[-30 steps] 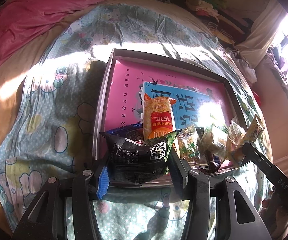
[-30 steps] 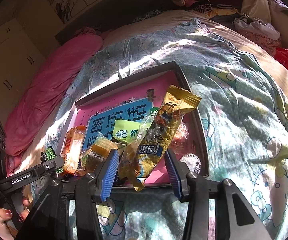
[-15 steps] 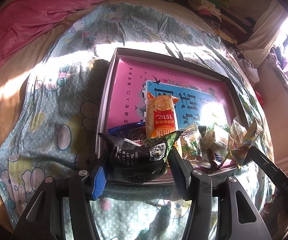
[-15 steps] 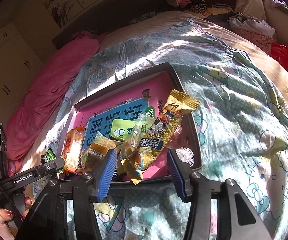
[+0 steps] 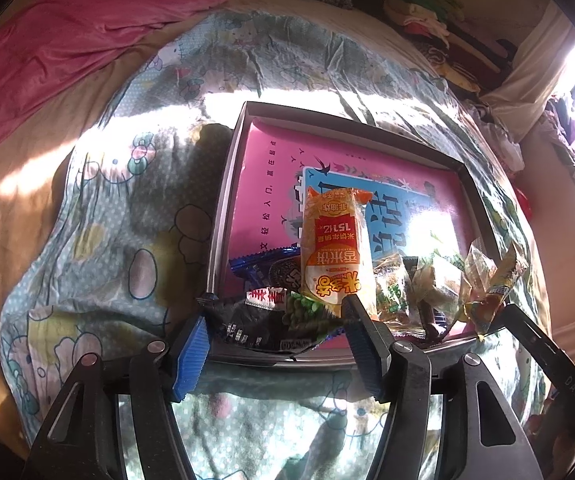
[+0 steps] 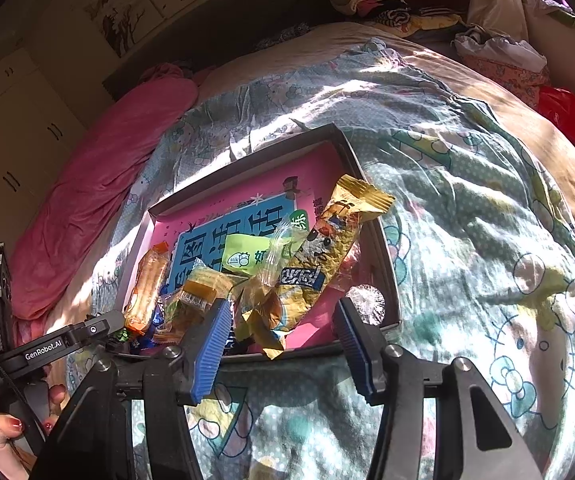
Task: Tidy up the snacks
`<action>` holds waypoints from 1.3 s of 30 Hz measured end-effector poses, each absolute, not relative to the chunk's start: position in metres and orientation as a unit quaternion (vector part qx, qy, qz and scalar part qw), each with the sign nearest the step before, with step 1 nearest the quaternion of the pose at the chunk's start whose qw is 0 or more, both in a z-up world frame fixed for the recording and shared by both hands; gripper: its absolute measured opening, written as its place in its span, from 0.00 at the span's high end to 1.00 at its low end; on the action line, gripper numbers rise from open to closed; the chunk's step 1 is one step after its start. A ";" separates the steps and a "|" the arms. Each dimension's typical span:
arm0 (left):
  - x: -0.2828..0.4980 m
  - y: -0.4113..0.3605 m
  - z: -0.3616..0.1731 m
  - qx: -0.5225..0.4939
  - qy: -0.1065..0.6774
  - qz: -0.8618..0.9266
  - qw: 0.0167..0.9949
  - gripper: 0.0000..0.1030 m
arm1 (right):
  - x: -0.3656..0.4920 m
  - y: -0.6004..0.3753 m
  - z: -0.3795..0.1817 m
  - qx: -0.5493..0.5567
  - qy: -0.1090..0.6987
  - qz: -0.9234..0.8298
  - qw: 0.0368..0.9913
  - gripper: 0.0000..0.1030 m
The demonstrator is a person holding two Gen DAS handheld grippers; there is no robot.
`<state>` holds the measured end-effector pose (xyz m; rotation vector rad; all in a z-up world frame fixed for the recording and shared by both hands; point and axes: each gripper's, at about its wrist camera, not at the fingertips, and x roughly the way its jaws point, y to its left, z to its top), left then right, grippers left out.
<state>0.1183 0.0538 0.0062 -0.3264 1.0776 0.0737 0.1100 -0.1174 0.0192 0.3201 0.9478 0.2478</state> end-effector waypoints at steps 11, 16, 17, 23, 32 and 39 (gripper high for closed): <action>0.115 0.055 0.019 -0.151 0.493 0.038 0.856 0.29 | 0.105 -0.116 0.027 0.135 0.443 0.112 0.879 0.43; 0.111 0.054 0.026 -0.145 0.484 0.042 0.862 0.27 | 0.102 -0.114 0.031 0.124 0.437 0.109 0.884 0.41; 0.111 0.053 0.027 -0.144 0.482 0.042 0.863 0.27 | 0.101 -0.114 0.032 0.122 0.436 0.108 0.885 0.40; 0.101 0.049 0.036 -0.141 0.470 0.039 0.871 0.25 | 0.093 -0.112 0.042 0.104 0.417 0.110 0.896 0.38; 0.071 0.033 0.040 -0.124 0.470 0.032 0.873 0.24 | 0.063 -0.101 0.052 0.069 0.411 0.130 0.900 0.29; 0.041 0.015 0.029 -0.110 0.487 0.022 0.866 0.24 | 0.033 -0.101 0.045 0.047 0.417 0.131 0.898 0.22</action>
